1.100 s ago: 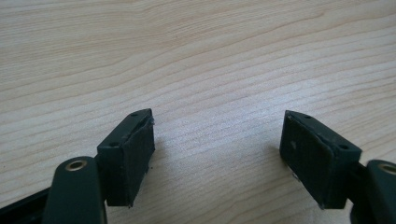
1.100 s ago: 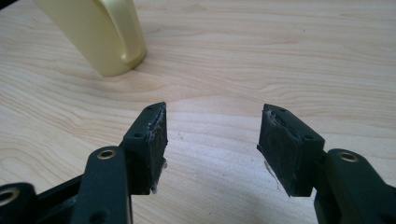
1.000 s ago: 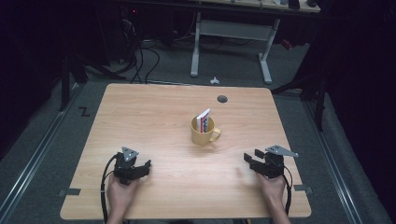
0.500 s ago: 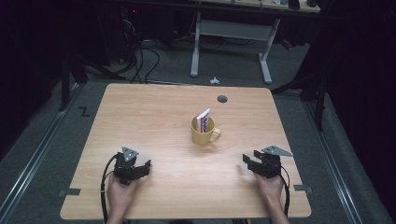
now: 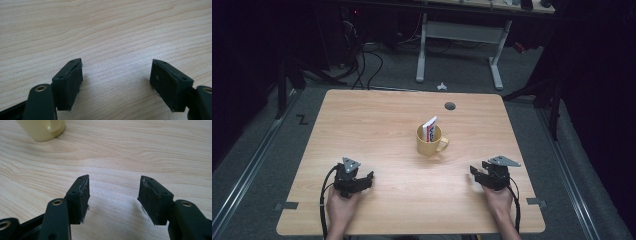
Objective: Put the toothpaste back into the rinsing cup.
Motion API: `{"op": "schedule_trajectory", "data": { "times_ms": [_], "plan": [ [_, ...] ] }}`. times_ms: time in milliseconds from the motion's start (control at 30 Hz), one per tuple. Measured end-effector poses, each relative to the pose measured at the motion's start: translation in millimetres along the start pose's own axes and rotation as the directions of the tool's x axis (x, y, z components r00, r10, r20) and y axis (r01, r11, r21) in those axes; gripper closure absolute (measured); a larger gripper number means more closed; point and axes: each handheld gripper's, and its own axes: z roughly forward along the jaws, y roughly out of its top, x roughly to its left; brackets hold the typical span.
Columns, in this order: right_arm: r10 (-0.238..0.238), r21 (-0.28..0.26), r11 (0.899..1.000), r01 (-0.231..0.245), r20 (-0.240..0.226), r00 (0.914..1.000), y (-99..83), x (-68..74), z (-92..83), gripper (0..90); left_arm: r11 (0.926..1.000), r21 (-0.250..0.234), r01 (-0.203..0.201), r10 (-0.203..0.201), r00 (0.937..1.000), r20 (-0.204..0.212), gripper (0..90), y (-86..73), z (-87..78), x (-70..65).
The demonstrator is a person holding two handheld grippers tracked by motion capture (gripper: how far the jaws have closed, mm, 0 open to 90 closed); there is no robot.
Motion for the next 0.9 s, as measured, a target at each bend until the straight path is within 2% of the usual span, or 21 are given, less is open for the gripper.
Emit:
{"op": "schedule_trajectory", "data": {
  "times_ms": [600, 700, 833, 900],
  "plan": [
    [-0.014, 0.032, 0.999, 0.013, 0.005, 0.9999, -0.4, 3.3, 7.1, 42.2, 1.0000, 0.000, 0.000, 0.000, 1.0000, 0.000, 26.6, 0.0, 0.0, 0.0],
    [-0.029, 0.052, 0.998, 0.029, 0.014, 0.9995, -0.5, 4.7, 9.8, 41.6, 1.0000, 0.000, 0.000, 0.000, 1.0000, 0.000, 26.6, 0.0, 0.0, 0.0],
    [-0.077, 0.065, 0.995, 0.075, 0.031, 0.9965, -0.1, 10.0, 11.4, 41.1, 1.0000, 0.000, 0.000, 0.000, 1.0000, 0.000, 26.5, -0.1, 0.0, -0.1],
    [-0.076, 0.066, 0.995, 0.074, 0.028, 0.9967, -0.1, 9.8, 11.4, 41.0, 1.0000, 0.000, 0.000, 0.000, 1.0000, 0.000, 26.6, -0.1, 0.0, -0.1]
  ]
}}
